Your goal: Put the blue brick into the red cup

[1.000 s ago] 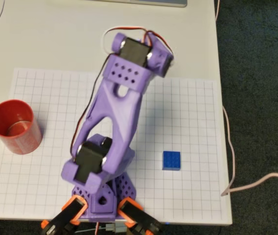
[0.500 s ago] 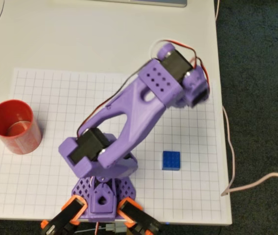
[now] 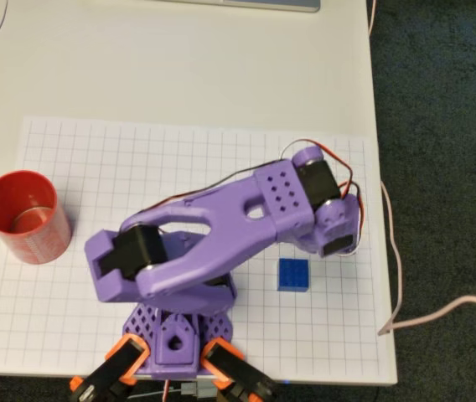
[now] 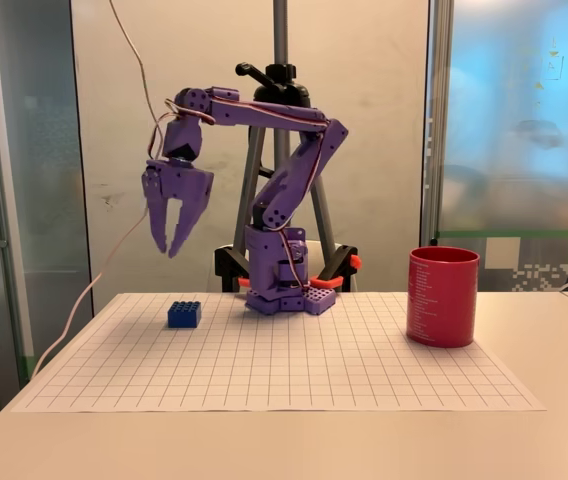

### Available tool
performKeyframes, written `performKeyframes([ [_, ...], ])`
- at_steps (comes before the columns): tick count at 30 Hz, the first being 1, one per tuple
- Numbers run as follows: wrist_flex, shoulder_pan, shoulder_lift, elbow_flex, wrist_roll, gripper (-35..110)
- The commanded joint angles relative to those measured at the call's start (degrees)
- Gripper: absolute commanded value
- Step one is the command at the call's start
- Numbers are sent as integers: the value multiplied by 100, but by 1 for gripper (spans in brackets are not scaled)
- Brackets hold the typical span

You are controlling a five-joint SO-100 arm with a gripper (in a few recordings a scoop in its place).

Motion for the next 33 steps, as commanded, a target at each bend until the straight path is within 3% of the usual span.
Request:
performKeyframes([
  [1, -844, 185, 185, 659, 53, 0],
  [10, -1151, -185, -97, 1468, 343, 0],
  [23, -606, -105, -589, 1143, 466, 0],
  [29, -343, -439, -729, 782, 475, 47],
  [33, -149, -615, -835, 580, 475, 48],
])
